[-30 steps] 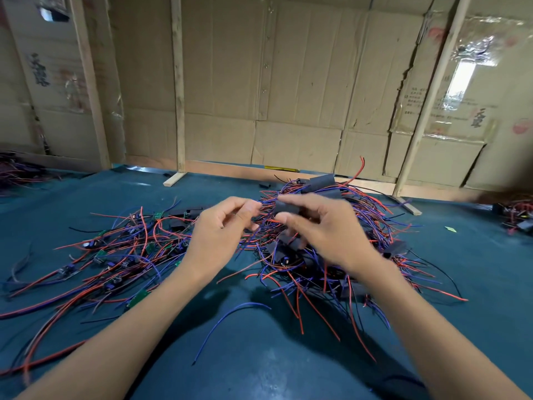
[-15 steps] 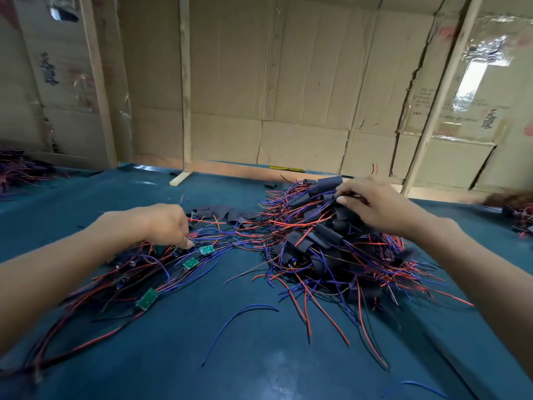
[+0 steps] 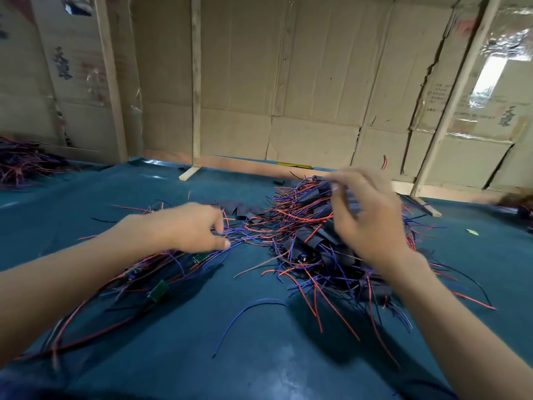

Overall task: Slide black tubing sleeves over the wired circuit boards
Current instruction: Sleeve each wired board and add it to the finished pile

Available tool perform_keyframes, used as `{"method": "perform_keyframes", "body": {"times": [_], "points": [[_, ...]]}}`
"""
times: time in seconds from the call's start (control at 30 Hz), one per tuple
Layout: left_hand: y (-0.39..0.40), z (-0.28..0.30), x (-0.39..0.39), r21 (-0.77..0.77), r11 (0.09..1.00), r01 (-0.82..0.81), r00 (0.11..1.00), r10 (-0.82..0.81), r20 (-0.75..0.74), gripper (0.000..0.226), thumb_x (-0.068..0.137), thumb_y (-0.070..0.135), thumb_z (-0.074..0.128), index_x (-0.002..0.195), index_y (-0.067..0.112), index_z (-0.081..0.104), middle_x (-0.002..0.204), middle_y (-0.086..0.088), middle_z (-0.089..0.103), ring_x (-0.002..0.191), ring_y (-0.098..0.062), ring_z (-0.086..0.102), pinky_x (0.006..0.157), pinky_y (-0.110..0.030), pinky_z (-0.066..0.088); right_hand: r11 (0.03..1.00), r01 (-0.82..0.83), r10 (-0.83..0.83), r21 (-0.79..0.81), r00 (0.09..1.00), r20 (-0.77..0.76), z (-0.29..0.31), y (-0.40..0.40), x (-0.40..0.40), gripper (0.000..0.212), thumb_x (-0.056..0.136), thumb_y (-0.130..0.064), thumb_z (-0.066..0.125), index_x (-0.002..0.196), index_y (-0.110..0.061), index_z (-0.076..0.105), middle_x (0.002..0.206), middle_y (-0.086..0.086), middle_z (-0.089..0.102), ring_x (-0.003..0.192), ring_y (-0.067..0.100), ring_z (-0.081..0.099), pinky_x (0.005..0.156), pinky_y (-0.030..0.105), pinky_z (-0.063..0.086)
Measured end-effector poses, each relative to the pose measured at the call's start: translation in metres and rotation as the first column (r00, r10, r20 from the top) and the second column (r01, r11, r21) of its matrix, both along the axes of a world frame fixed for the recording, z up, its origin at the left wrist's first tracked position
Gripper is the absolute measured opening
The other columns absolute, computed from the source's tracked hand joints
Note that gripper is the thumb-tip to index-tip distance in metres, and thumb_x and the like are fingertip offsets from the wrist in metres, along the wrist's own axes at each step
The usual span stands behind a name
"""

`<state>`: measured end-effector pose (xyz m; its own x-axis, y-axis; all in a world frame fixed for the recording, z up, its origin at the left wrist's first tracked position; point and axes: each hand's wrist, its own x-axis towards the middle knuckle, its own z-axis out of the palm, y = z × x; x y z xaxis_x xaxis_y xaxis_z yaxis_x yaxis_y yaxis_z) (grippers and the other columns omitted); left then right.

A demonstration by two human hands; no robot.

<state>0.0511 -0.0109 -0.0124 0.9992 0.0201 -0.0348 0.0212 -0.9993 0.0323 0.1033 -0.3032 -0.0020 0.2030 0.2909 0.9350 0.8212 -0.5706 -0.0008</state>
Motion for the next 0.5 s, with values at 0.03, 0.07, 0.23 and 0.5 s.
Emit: {"method": "perform_keyframes", "body": {"times": [0.03, 0.07, 0.23, 0.5], "points": [[-0.007, -0.007, 0.001, 0.049, 0.999, 0.011, 1.000, -0.010, -0.027, 0.040, 0.091, 0.055, 0.061, 0.113, 0.022, 0.059, 0.097, 0.006, 0.060, 0.098, -0.021, 0.057, 0.079, -0.027, 0.044, 0.999, -0.019, 0.019, -0.034, 1.000, 0.004, -0.008, 0.010, -0.004, 0.020, 0.091, -0.007, 0.059, 0.105, -0.006, 0.074, 0.102, 0.009, 0.070, 0.096, 0.029, 0.061, 0.084, 0.047, 0.048], [-0.012, -0.014, 0.001, 0.087, 0.996, 0.008, 1.000, -0.006, -0.025, 0.042, 0.092, 0.051, 0.060, 0.115, 0.016, 0.061, 0.106, -0.001, 0.064, 0.102, -0.025, 0.058, 0.084, -0.029, 0.047, 0.996, -0.036, 0.036, -0.083, 0.999, 0.006, -0.016, 0.019, -0.008, 0.020, 0.089, -0.005, 0.060, 0.104, -0.006, 0.074, 0.101, 0.008, 0.070, 0.095, 0.030, 0.063, 0.082, 0.049, 0.048], [-0.009, -0.019, 0.000, -0.106, 0.991, -0.079, 0.994, 0.086, 0.062, 0.022, 0.089, 0.039, 0.071, 0.104, 0.024, 0.067, 0.100, 0.000, 0.061, 0.100, -0.023, 0.059, 0.081, -0.028, 0.046, 0.960, -0.112, 0.108, -0.257, 0.994, -0.027, -0.049, 0.035, -0.012, 0.023, 0.083, 0.000, 0.066, 0.103, -0.007, 0.076, 0.100, 0.006, 0.072, 0.089, 0.031, 0.067, 0.075, 0.048, 0.047], [0.002, 0.039, -0.011, -0.500, 0.859, -0.110, 0.957, 0.227, 0.179, 0.019, 0.080, 0.028, 0.084, 0.083, 0.026, 0.066, 0.098, -0.003, 0.074, 0.093, -0.021, 0.069, 0.083, -0.028, 0.050, 0.967, -0.203, 0.181, -0.156, 0.973, -0.146, -0.063, 0.034, -0.023, 0.024, 0.084, 0.000, 0.064, 0.102, -0.008, 0.076, 0.098, 0.002, 0.072, 0.091, 0.025, 0.066, 0.081, 0.041, 0.046]]}}
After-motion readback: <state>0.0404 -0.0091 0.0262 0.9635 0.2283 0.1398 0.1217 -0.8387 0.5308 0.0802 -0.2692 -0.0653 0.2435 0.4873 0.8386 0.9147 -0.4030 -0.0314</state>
